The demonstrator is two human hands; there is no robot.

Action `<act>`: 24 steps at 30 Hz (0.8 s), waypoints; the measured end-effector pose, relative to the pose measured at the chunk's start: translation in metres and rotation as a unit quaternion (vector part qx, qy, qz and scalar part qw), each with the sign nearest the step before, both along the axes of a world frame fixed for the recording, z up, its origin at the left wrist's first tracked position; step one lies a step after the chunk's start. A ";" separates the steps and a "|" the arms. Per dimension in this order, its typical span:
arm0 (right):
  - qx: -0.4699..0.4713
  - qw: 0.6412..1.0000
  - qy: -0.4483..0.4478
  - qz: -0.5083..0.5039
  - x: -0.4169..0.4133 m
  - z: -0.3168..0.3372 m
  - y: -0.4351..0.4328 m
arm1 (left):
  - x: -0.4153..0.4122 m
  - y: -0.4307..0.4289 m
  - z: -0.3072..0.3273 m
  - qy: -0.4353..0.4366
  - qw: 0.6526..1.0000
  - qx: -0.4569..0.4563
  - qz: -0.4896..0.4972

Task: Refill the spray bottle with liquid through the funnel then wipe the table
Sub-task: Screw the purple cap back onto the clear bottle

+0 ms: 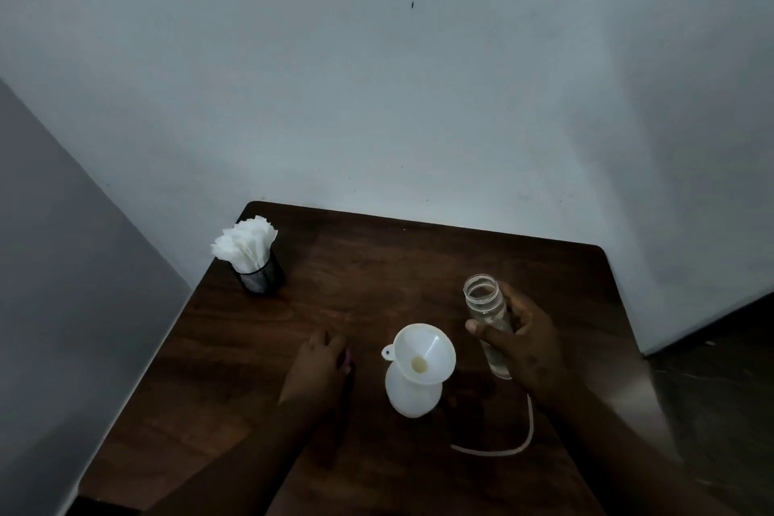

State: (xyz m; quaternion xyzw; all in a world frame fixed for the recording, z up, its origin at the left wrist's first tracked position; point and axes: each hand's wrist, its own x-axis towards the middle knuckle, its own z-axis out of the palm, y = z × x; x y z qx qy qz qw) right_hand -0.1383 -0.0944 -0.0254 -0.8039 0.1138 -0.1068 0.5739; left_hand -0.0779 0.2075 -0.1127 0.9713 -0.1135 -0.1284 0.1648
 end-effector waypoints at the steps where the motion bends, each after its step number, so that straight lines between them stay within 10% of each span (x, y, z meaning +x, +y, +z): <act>1: 0.002 1.000 -0.001 -0.001 0.001 0.001 0.001 | 0.006 -0.003 0.010 -0.018 0.999 -0.036 0.015; 7: 0.011 1.000 -0.011 -0.013 0.011 0.010 0.005 | 0.038 -0.044 0.095 -0.116 0.956 -0.261 0.065; 16: 0.053 0.997 -0.051 -0.012 0.019 0.031 0.015 | 0.027 -0.131 0.180 -0.003 0.813 -0.578 0.062; 24: 0.088 0.994 -0.064 -0.025 0.009 0.045 0.015 | 0.017 -0.149 0.180 -0.040 0.811 -0.584 0.002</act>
